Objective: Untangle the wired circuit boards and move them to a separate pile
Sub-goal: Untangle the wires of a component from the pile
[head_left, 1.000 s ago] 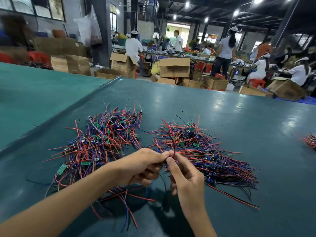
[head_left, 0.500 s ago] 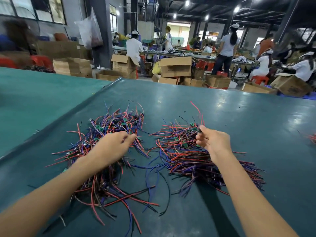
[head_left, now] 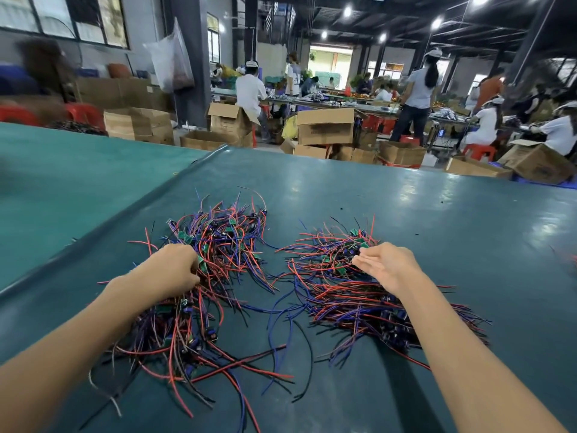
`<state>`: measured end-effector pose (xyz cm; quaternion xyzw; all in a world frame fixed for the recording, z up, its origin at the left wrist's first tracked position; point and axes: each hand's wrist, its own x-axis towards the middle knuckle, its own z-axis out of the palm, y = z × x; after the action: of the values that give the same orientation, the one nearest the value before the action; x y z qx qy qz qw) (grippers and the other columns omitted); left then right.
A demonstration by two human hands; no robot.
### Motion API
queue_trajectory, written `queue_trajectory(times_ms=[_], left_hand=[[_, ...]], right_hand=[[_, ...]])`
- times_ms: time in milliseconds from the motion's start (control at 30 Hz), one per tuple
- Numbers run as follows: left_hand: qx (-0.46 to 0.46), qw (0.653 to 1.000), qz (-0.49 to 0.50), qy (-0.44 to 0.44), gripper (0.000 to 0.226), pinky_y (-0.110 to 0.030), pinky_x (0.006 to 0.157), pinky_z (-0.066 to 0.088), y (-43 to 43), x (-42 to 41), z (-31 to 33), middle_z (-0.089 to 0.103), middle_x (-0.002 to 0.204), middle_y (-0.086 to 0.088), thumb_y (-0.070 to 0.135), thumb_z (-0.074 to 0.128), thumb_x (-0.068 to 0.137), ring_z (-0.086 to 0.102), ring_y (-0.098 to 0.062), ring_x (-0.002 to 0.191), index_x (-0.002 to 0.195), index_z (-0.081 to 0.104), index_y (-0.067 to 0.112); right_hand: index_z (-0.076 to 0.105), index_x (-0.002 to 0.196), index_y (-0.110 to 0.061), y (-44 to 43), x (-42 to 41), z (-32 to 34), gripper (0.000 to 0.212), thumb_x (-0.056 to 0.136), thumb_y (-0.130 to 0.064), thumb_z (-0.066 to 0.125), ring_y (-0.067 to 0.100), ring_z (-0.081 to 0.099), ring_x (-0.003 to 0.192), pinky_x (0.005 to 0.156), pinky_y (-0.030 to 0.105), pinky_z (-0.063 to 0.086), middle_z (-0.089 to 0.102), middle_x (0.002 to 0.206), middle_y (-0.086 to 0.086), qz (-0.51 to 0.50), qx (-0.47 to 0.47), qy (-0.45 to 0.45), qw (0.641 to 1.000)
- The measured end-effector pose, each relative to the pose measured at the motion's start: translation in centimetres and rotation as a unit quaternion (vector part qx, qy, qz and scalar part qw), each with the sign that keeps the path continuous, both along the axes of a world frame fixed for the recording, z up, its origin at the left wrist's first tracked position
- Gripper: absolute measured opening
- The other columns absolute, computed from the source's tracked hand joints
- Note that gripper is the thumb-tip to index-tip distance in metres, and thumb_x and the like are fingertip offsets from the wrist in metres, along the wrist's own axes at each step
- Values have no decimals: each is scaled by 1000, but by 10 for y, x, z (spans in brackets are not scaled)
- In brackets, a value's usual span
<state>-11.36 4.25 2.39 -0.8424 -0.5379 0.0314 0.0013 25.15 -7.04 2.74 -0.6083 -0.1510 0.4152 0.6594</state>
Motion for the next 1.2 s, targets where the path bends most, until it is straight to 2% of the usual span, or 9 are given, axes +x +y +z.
queue_trajectory(times_ms=[67, 133, 167, 300, 433, 567, 767, 1000, 1200], left_hand=[[-29, 1000, 5, -7, 16, -30, 80, 51, -1, -5, 8, 62, 87, -5, 20, 70, 85, 54, -23, 81, 80, 55, 16], [-49, 998, 14, -36, 12, -30, 87, 54, -4, -8, 15, 72, 99, -5, 11, 68, 81, 65, -23, 93, 92, 72, 13], [-58, 997, 21, -55, 28, -30, 91, 54, -7, -9, 18, 75, 107, -4, 6, 65, 80, 67, -21, 102, 104, 77, 15], [-48, 992, 28, -114, 40, -27, 91, 53, -19, -2, 20, 74, 113, -5, 1, 60, 80, 68, -19, 106, 112, 76, 17], [-15, 991, 0, -134, 35, -29, 91, 53, -26, 9, 21, 75, 106, -2, 3, 66, 83, 68, -20, 102, 114, 75, 15], [59, 977, -31, -202, 36, -31, 89, 47, -34, 22, 32, 72, 107, -1, 15, 75, 86, 64, -23, 105, 121, 70, 22], [65, 849, -44, -523, 39, -27, 88, 54, -51, 30, 56, 74, 106, 4, 3, 76, 86, 72, -13, 91, 119, 72, 22], [-158, 617, -39, -770, 46, -38, 84, 62, -60, 42, 73, 71, 116, -18, -10, 70, 84, 71, -25, 86, 126, 64, 10], [-76, 662, -85, -741, 46, -35, 77, 63, -48, 54, 83, 71, 115, -9, -9, 72, 85, 74, -25, 88, 124, 64, 16]], right_hand=[[56, 104, 16, 0, 0, 0, 16, 88, 17, 56, 37, 69, 92, 81, 40, 59, 63, 111, 33, 3, 1, -3, 1000], [56, 108, 19, -2, -4, 2, 21, 87, 16, 57, 37, 69, 90, 82, 40, 59, 63, 110, 34, -7, 6, -10, 1000], [56, 112, 20, -2, -7, 2, 25, 87, 15, 58, 36, 70, 88, 81, 40, 59, 65, 109, 33, -18, 8, -19, 1000], [58, 127, 5, -6, -38, 3, 40, 87, 10, 58, 25, 69, 67, 78, 47, 62, 70, 93, 16, -93, 31, -161, 982], [68, 114, -20, -22, -93, -15, 29, 89, -6, 62, 15, 69, 59, 62, 35, 59, 72, 78, -3, -82, 114, -377, 915], [70, 115, -18, -36, -132, -41, 30, 89, -3, 69, 6, 66, 80, 73, 17, 51, 71, 96, -5, -17, 198, -507, 839], [73, 111, -8, -56, -143, -78, 25, 87, -1, 67, 16, 59, 59, 53, 32, 52, 66, 89, 1, 25, 244, -672, 699], [73, 107, -9, -61, -146, -78, 26, 85, 2, 68, 16, 58, 57, 52, 33, 51, 66, 91, 1, 28, 246, -648, 720], [73, 108, -9, -62, -142, -78, 26, 85, 4, 69, 15, 56, 57, 54, 34, 50, 65, 91, 0, 32, 240, -637, 732]])
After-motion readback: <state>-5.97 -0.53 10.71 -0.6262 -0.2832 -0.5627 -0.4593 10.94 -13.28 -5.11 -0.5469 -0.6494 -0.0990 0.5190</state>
